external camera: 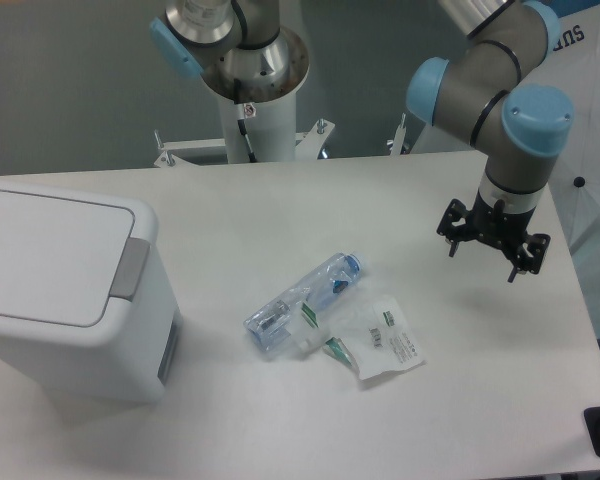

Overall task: Open the trash can
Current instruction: 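Move the open gripper from its start pose toward the white trash can, then swing the gripper over the table to the trash can's grey lid tab, then press the gripper finger down on the grey lid tab, then hold the finger on the tab while the lid swings open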

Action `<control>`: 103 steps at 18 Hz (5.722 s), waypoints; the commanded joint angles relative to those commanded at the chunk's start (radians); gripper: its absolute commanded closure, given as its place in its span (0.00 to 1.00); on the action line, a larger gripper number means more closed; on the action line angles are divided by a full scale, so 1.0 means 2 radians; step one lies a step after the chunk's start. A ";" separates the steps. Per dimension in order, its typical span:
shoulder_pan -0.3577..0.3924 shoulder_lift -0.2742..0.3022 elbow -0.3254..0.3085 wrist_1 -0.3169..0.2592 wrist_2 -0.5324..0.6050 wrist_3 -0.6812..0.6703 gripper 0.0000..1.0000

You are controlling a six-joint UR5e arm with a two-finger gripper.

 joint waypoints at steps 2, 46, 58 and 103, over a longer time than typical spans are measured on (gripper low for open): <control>0.000 0.001 0.003 0.000 0.000 -0.002 0.00; -0.224 0.133 0.022 0.014 -0.239 -0.518 0.00; -0.246 0.127 0.008 0.015 -0.235 -0.517 0.00; -0.249 0.120 0.015 0.016 -0.232 -0.520 0.00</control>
